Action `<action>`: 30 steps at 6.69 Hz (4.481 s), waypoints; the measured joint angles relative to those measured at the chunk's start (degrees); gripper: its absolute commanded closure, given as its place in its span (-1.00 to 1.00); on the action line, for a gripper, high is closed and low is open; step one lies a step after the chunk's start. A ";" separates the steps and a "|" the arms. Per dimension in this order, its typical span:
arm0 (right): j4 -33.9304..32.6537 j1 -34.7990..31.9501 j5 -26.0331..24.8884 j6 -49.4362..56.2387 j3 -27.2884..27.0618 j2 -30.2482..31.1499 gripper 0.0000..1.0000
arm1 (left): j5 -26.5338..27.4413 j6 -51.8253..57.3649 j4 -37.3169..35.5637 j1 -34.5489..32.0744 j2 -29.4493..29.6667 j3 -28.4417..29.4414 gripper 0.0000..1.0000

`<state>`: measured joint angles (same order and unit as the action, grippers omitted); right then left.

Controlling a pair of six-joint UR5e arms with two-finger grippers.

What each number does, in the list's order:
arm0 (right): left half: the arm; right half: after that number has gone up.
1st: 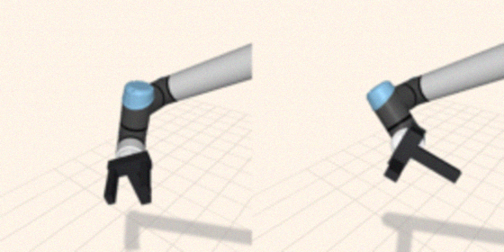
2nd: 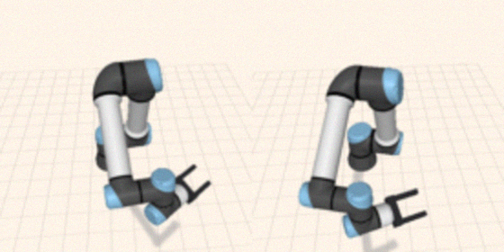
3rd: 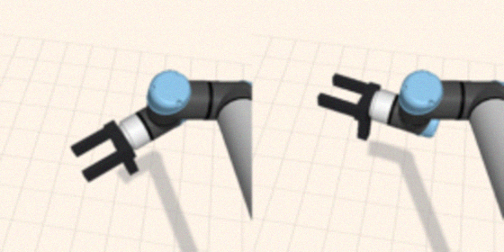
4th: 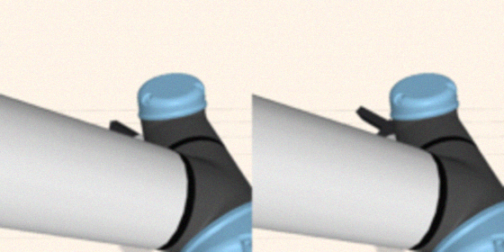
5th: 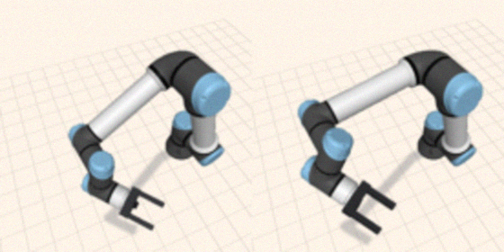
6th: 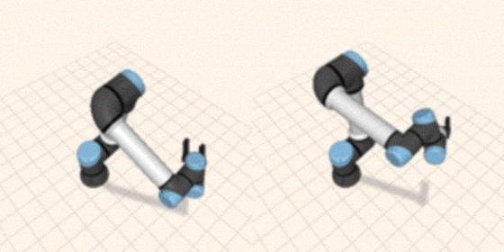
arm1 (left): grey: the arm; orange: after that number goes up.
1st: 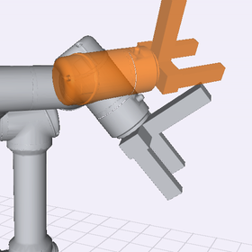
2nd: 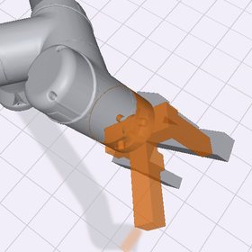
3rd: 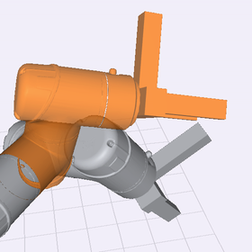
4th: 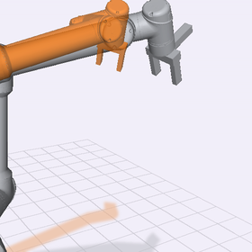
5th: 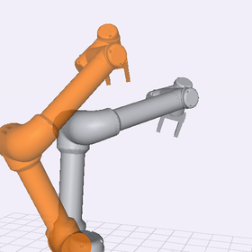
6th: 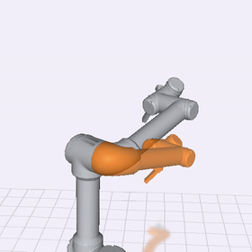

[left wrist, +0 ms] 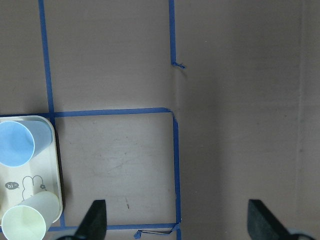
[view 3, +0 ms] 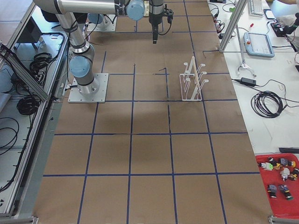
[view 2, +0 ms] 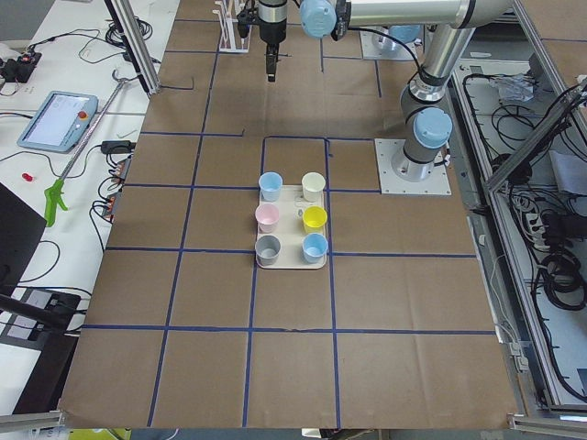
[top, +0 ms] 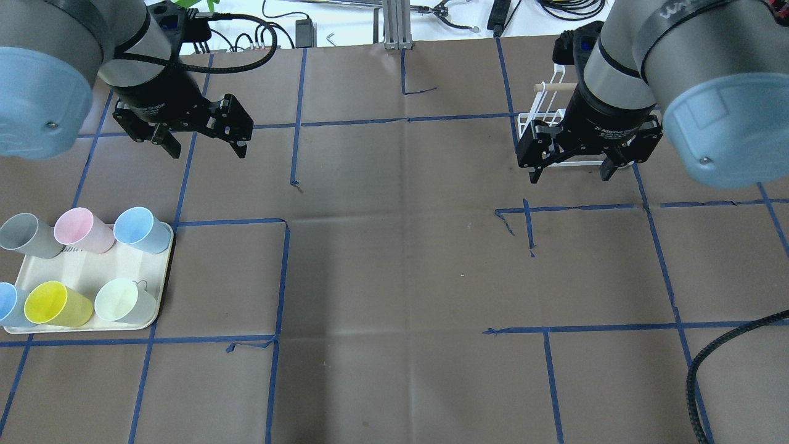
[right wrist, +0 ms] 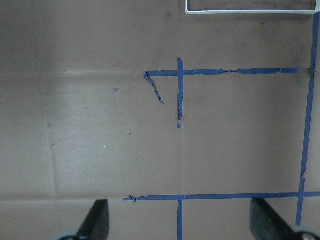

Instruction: Transfer IKEA cup to right arm and place on rack

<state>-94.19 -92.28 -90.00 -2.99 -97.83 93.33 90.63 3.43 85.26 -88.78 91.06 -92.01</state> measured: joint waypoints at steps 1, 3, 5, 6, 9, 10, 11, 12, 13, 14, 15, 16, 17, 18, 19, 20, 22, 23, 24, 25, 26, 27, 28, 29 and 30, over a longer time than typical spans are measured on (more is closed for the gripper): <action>0.00 0.00 0.00 -0.01 -0.01 -0.01 -1.00 | -0.01 0.00 -0.01 -0.01 0.01 0.01 -1.00; 0.01 0.00 0.00 -0.02 -0.07 -0.12 -1.00 | 0.02 0.00 -0.03 -0.01 0.07 0.05 -1.00; 0.01 0.00 -0.06 0.00 -0.11 -0.19 -1.00 | 0.05 0.00 -0.09 -0.03 0.08 -0.05 -1.00; 0.02 0.00 -0.10 0.02 -0.14 -0.26 -1.00 | 0.06 0.00 -0.09 -0.03 0.07 -0.06 -1.00; -0.03 0.00 -0.17 0.13 -0.43 -0.58 -1.00 | 0.07 0.23 -0.28 -0.07 -0.03 -0.12 -1.00; -0.03 0.00 -0.17 0.10 -0.44 -0.60 -1.00 | 0.09 0.84 -0.41 0.09 -0.09 -0.15 -1.00; -0.03 0.00 -0.18 0.10 -0.42 -0.61 -1.00 | 0.13 2.55 -0.46 1.15 -0.18 -0.20 -1.00; -0.03 0.00 -0.18 0.09 -0.38 -0.60 -1.00 | 0.06 6.53 -0.48 4.47 -0.23 -0.27 -1.00; -0.03 0.00 -0.16 0.09 -0.36 -0.61 -1.00 | -0.08 11.70 -0.54 9.49 -0.24 -0.49 -1.00; -0.03 0.00 -0.14 0.09 -0.36 -0.61 -1.00 | -0.19 17.13 -0.70 14.77 -0.18 -1.17 -1.00; -0.03 0.00 -0.14 0.09 -0.35 -0.61 -1.00 | -0.30 21.52 -1.36 18.46 -0.06 -2.15 -1.00; -0.05 0.00 -0.11 0.09 -0.32 -0.61 -1.00 | -0.34 23.61 -3.14 20.46 0.13 -3.37 -1.00; -0.09 0.00 -0.09 0.09 -0.31 -0.61 -1.00 | -0.36 24.30 -5.68 21.24 0.56 -4.84 -1.00; -0.11 0.00 -0.09 0.09 -0.33 -0.61 -1.00 | -0.39 24.54 -9.25 21.61 1.47 -6.84 -1.00; -0.11 0.00 -0.09 0.09 -0.34 -0.61 -1.00 | -0.43 24.67 -13.70 21.84 2.93 -9.14 -1.00; -0.12 0.00 -0.09 0.09 -0.35 -0.63 -1.00 | -0.45 24.72 -18.40 21.93 4.90 -11.40 -1.00; -0.10 0.00 -0.09 0.09 -0.35 -0.69 -1.00 | -0.44 24.49 -26.16 21.98 9.46 -15.31 -1.00; -0.08 0.00 -0.09 0.09 -0.38 -0.69 -1.00 | -0.40 24.13 -27.98 22.01 10.85 -16.87 -1.00; -0.10 0.00 -0.09 0.09 -0.41 -0.69 -1.00 | -0.36 23.75 -28.63 22.22 11.47 -18.20 -1.00; -0.11 0.00 -0.09 0.09 -0.42 -0.69 -1.00 | -0.29 23.59 -28.84 22.80 11.81 -19.00 -1.00; -0.10 0.00 -0.09 0.09 -0.43 -0.69 -1.00 | -0.19 23.49 -28.87 23.40 12.12 -19.37 -0.99; -0.08 0.00 -0.09 0.09 -0.43 -0.68 -1.00 | -0.06 23.42 -28.86 23.71 12.37 -19.62 -0.96; -0.09 0.00 -0.09 0.09 -0.43 -0.64 -1.00 | 0.04 23.16 -28.85 23.84 12.49 -19.89 -0.65; -0.11 0.00 -0.09 0.09 -0.44 -0.62 -1.00 | 0.15 22.72 -28.86 23.88 12.58 -20.09 -0.16; -0.11 0.00 -0.09 0.09 -0.44 -0.62 -1.00 | 0.92 22.52 -28.92 23.90 12.88 -20.13 0.34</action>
<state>-94.30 -92.28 -90.09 -2.90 -98.26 92.72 91.56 25.95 56.34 -64.87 103.95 -112.15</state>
